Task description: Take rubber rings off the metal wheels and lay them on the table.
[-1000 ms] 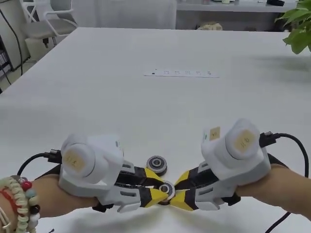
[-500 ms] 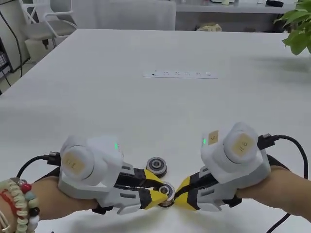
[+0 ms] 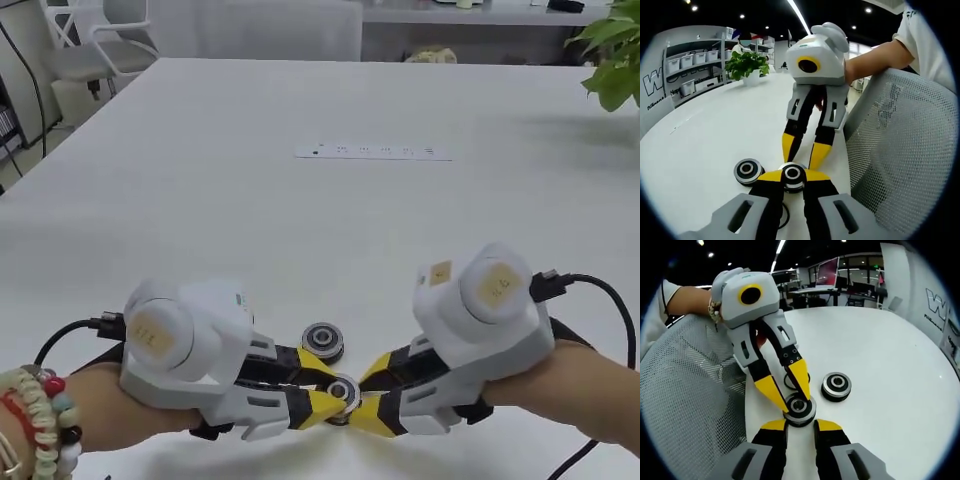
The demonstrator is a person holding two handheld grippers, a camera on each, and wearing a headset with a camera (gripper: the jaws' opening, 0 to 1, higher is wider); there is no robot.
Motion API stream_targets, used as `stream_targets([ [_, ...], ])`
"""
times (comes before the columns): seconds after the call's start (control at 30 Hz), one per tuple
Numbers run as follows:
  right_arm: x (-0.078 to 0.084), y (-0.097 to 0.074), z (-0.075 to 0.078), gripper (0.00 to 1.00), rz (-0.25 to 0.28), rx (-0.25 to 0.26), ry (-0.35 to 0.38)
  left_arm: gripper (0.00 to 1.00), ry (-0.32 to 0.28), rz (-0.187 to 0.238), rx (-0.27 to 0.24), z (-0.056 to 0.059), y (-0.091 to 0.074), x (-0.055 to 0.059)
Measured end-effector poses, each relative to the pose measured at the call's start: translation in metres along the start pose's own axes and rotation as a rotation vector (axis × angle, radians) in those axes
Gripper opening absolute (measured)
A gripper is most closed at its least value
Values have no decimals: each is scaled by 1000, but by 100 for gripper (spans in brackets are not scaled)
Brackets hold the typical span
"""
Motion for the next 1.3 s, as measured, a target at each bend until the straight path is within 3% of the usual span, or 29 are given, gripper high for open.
stream_targets([
  [0.3,0,2,-2,17,-10,0,-82,9,-3,1,-1,1,0,0],
  [0.4,2,0,-2,13,-19,-1,-98,9,-2,0,-3,1,0,0],
  [0.47,3,1,-3,5,-36,-10,-116,10,-4,1,-5,1,0,0],
  [0.87,4,-1,0,2,-18,-6,-28,10,-9,3,-5,0,0,0],
  [1.07,3,-2,3,4,15,6,13,10,-11,0,-4,0,-1,0],
  [1.27,3,0,2,3,11,-1,-10,10,-13,-3,-5,-1,-1,0],
  [1.3,2,0,5,0,13,16,-36,10,-14,-2,-4,-1,-1,0],
])
Point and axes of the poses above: the centre of the closed fingertips' face, and the gripper's own axes: y roughly forward along the fingers, z roughly to its right, x roughly out of its underside, the point moved 6 cm from there along -y, roughly backward along the fingers, and after that the axes turned 5 degrees about -y, right-handed, at the moved point
